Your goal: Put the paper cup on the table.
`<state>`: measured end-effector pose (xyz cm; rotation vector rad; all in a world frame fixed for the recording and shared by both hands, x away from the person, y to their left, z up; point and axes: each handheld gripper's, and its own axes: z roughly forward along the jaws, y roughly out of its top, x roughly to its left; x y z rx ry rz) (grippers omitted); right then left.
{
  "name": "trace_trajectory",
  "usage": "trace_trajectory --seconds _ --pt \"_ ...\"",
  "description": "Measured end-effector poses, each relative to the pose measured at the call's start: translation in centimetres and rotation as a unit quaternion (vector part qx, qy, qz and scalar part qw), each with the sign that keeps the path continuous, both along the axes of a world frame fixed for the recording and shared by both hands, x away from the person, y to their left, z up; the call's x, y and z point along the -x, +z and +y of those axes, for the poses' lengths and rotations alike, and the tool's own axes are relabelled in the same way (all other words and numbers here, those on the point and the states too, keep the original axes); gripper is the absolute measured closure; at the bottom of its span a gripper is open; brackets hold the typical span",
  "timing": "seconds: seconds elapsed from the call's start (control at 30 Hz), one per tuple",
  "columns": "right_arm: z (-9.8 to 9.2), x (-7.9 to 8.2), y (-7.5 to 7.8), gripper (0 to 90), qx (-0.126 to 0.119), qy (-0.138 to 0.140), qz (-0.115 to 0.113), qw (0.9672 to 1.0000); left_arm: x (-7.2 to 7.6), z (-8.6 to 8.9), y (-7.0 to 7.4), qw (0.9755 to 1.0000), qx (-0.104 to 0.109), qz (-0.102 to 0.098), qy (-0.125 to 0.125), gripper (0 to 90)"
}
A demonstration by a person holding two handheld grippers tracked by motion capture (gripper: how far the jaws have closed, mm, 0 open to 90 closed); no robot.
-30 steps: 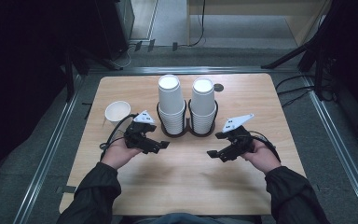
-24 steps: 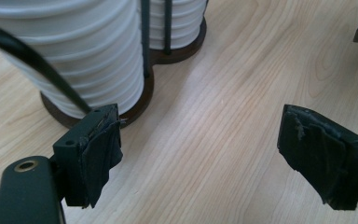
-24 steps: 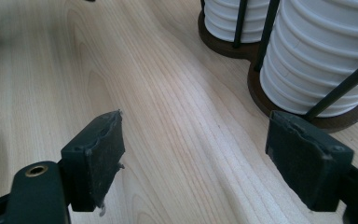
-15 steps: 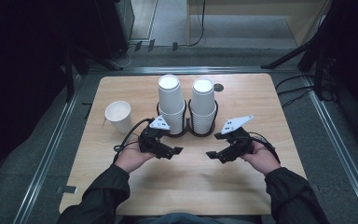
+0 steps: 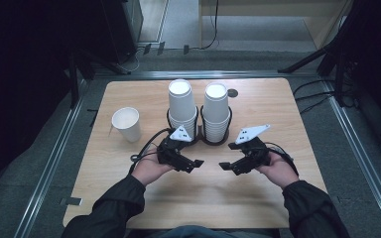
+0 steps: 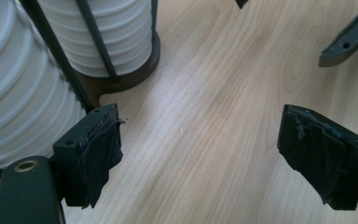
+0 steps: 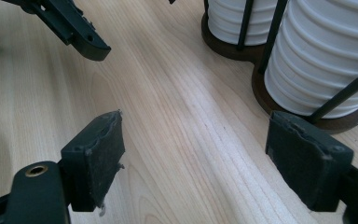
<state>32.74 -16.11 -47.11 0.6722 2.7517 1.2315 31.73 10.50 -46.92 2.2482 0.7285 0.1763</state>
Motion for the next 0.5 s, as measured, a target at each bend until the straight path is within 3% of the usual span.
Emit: trace_trajectory --seconds 0.13,0.5 --pt "-0.16 0.00 -0.38 19.7 0.012 -0.006 0.002 0.9999 -0.30 0.16 -0.06 1.0000 -0.004 0.000 0.001 13.9" --pt "-0.40 0.02 -0.47 19.7 0.013 -0.007 -0.001 0.9999 -0.16 -0.09 -0.30 0.9999 -0.008 -0.002 -0.013 13.9"
